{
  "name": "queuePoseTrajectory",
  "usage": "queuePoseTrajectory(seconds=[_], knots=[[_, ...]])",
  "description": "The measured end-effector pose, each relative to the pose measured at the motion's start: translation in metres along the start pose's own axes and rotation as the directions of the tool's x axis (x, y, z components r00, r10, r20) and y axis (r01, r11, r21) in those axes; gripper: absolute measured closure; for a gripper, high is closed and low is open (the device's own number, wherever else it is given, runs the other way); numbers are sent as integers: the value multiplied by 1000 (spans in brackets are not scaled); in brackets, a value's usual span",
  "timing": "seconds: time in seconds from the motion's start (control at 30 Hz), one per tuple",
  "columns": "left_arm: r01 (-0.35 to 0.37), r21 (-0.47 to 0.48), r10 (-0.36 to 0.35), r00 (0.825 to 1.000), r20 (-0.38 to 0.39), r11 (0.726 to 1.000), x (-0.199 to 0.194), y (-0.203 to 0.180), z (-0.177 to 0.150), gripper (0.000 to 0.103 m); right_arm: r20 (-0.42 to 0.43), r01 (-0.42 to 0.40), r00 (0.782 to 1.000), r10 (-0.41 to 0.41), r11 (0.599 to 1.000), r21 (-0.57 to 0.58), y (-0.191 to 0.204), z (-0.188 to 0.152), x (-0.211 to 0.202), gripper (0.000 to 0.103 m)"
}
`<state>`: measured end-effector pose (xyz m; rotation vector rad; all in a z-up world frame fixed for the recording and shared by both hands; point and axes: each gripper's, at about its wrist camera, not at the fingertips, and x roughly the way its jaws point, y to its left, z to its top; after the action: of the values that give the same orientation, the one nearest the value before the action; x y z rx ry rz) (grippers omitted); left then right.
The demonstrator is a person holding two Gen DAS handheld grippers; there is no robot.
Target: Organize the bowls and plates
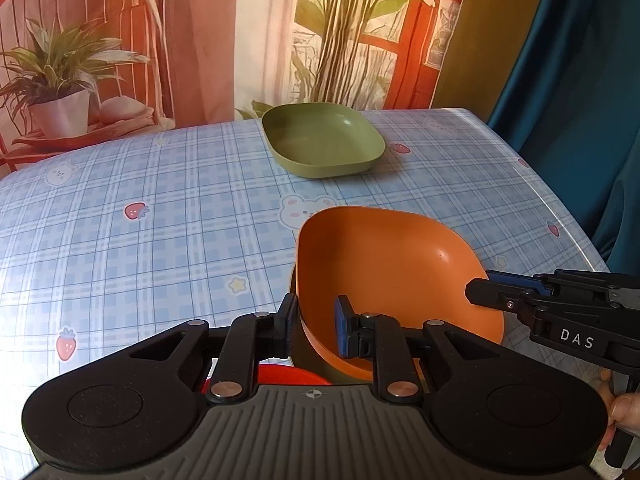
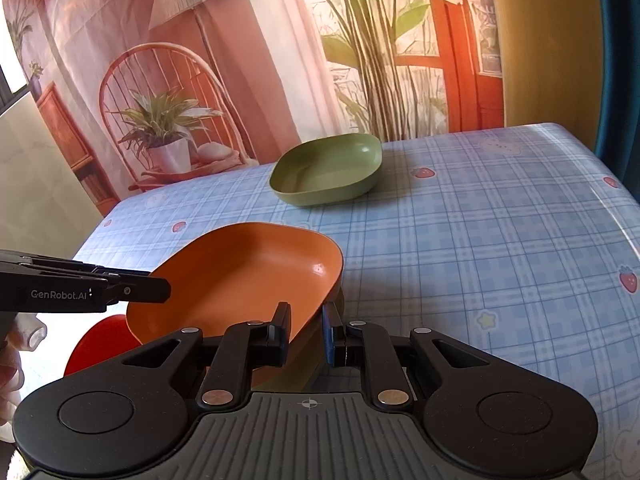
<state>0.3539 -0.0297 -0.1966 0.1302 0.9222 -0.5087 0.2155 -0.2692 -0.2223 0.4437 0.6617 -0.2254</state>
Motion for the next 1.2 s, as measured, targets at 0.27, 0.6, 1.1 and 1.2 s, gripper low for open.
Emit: queuePoseTrajectory(seconds=[0.27,0.6,1.1,1.2], knots=[[-10,7,11,1000,-30,1000,7,0,-3,82,-25,5,1000,-5,1000,-7,-1,-8,5,88],[3,3,-3,999,-40,1000,8,0,-4,78,-39,9,999,-9,1000,-16,-1,-8,8,85],[-13,-35,12,1000,-10,999,-1,8,-1,64,-35,35,999,-38,997,-66,-8,2,4,80],[-13,-47,13,1000,-7,999,0,9,-1,64,-45,36,998,-39,997,-67,-8,2,9,80]])
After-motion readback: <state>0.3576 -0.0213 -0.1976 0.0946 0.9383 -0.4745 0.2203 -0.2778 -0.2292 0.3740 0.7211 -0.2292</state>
